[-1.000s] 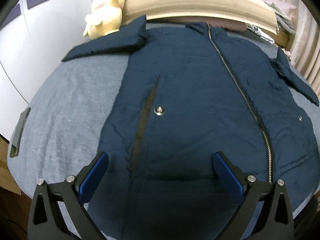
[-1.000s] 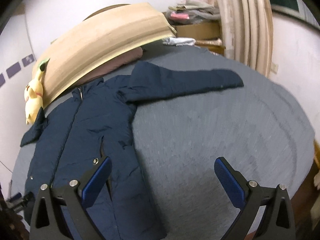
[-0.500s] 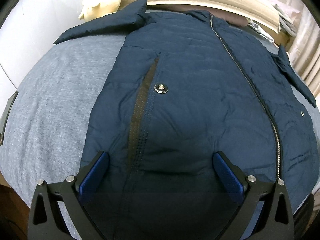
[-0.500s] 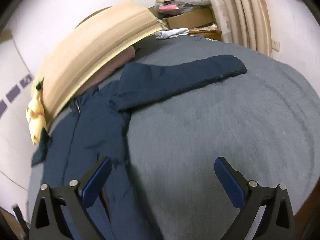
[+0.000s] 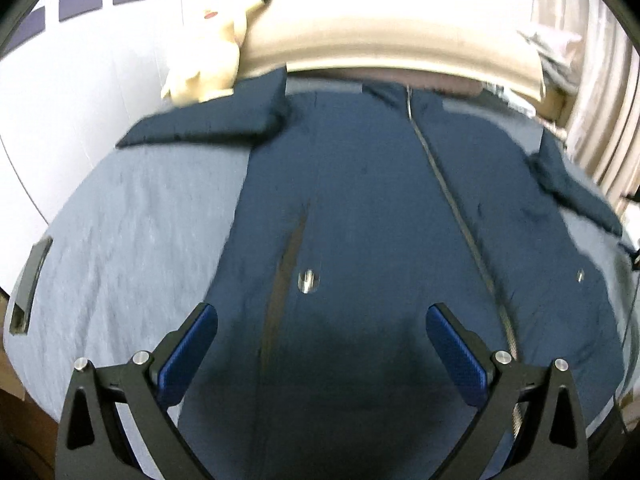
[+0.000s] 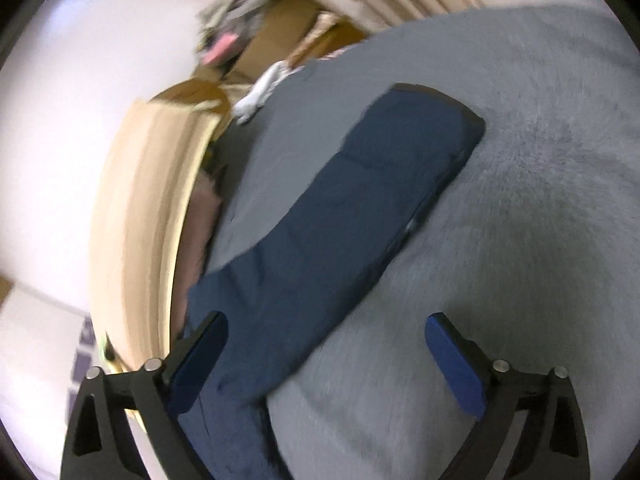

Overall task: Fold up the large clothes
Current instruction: 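Move the right gripper to the jacket sleeve cuff and close on it, then lift the sleeve with the right gripper and fold it across the chest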

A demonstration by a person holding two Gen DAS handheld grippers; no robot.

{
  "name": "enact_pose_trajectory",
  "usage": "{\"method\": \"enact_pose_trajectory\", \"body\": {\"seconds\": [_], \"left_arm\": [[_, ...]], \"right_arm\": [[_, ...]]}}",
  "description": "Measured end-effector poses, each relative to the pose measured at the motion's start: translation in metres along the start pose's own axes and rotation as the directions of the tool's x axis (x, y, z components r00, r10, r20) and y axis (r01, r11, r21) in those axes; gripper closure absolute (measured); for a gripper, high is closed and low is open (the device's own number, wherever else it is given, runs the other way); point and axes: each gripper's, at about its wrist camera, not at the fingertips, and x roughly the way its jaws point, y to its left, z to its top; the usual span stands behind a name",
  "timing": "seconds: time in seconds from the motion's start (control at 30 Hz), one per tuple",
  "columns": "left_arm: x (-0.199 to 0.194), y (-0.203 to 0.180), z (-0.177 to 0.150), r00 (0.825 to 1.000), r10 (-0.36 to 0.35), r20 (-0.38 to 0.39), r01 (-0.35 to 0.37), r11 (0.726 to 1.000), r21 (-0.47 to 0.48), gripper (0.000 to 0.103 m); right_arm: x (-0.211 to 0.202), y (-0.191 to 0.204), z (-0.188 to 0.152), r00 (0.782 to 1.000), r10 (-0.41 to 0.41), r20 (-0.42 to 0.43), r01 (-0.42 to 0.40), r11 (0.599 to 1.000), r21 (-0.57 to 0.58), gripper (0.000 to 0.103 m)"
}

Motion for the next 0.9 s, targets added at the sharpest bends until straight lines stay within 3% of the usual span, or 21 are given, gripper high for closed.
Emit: {"method": "enact_pose_trajectory", "body": {"seconds": [0.1, 0.27, 0.33, 0.4, 0.47, 0.5, 0.57, 0.7, 0.9], "left_arm": [[0.005, 0.002, 0.011, 1.0, 0.011, 0.013, -0.011, 1.0, 0.001, 0.0], [0.013, 0.011, 0.011, 1.0, 0.03, -0.004, -0.03, 0.999, -0.017, 0.0], [0.016, 0.017, 0.007, 0.999, 0.048, -0.015, -0.048, 0.999, -0.02, 0.0], [0.016, 0.025, 0.002, 0.998, 0.064, -0.025, -0.065, 0.997, -0.03, 0.0], [0.014, 0.036, 0.001, 0.996, 0.086, -0.018, -0.087, 0.995, -0.051, 0.0], [0.012, 0.041, 0.0, 0.996, 0.093, -0.015, -0.094, 0.994, -0.06, 0.0], [0.011, 0.052, -0.002, 0.994, 0.105, -0.012, -0.105, 0.991, -0.082, 0.0], [0.01, 0.071, -0.005, 0.993, 0.114, -0.009, -0.114, 0.985, -0.132, 0.0], [-0.003, 0.092, -0.011, 0.995, 0.101, 0.026, -0.093, 0.974, -0.206, 0.0]], "right_arm": [[0.017, -0.013, 0.02, 1.0, -0.004, 0.006, 0.003, 0.997, 0.082, 0.01], [0.036, -0.018, 0.047, 0.998, -0.037, 0.049, 0.032, 0.993, 0.11, 0.014], [0.045, -0.017, 0.055, 0.997, -0.061, 0.049, 0.055, 0.993, 0.103, 0.025], [0.051, -0.016, 0.06, 0.994, -0.105, 0.04, 0.102, 0.992, 0.08, 0.053], [0.058, -0.008, 0.062, 0.985, -0.171, 0.018, 0.17, 0.984, 0.042, 0.072], [0.059, -0.005, 0.064, 0.982, -0.187, 0.017, 0.187, 0.982, 0.019, 0.075], [0.054, 0.014, 0.065, 0.977, -0.211, 0.04, 0.213, 0.975, -0.062, 0.083], [0.035, 0.073, 0.058, 0.975, -0.192, 0.107, 0.213, 0.947, -0.238, 0.087], [0.013, 0.19, 0.011, 0.987, -0.075, 0.139, 0.136, 0.857, -0.498, 0.089]]}}
